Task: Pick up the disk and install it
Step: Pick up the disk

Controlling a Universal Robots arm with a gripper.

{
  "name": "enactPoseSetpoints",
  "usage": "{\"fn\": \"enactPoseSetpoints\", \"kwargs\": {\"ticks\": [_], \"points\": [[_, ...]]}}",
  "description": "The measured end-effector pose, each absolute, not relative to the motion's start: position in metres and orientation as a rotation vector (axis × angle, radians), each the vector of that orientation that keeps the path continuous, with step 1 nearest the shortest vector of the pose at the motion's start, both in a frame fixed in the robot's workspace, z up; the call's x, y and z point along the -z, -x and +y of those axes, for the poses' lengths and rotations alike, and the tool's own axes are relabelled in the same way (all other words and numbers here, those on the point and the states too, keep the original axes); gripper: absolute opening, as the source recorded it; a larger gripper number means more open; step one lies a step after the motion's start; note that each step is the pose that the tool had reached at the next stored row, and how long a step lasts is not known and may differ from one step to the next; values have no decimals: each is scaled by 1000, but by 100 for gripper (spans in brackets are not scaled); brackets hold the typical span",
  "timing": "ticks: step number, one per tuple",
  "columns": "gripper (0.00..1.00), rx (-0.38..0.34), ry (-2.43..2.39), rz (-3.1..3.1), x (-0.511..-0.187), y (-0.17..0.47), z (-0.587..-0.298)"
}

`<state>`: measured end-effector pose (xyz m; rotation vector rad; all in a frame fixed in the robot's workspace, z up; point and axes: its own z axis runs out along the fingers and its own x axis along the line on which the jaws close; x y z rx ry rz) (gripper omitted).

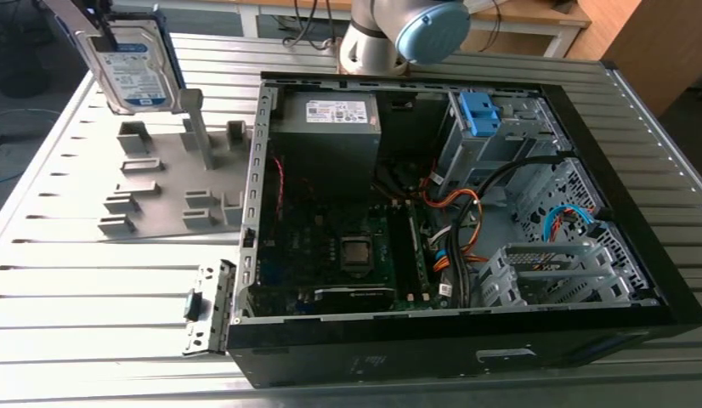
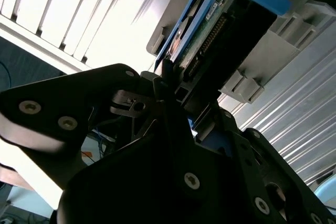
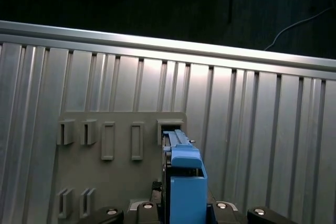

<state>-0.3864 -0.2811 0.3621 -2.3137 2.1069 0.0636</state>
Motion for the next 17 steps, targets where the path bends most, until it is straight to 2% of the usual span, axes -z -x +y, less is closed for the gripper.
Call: {"fn": "enactPoseSetpoints", "kwargs": {"ticks": [17], "points": [[36, -64, 2314, 2107, -388, 386, -281]]}}
